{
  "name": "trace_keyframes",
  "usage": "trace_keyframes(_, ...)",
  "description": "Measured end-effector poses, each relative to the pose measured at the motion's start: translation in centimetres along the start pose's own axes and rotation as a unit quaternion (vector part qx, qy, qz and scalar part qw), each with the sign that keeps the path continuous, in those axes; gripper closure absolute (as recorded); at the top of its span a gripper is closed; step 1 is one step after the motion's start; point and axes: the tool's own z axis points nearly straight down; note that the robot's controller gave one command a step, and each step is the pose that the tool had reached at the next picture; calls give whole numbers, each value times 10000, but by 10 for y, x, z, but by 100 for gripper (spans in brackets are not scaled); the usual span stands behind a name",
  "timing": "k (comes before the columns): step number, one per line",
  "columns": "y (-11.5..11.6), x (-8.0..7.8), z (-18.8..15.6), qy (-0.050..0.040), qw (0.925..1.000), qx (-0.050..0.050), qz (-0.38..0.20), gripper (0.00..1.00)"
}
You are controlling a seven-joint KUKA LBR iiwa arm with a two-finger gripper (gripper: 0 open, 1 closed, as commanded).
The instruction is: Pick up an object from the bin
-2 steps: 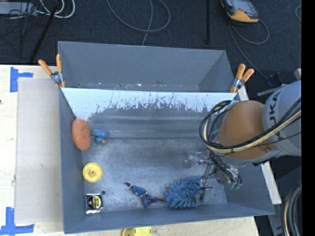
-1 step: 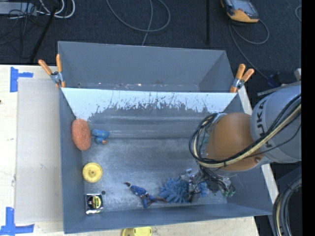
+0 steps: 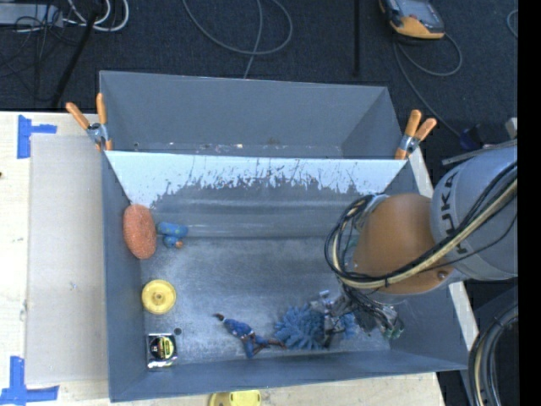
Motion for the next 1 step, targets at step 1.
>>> trace_keyframes(1,-9,-8,-196,-45,10000,16,10,100)
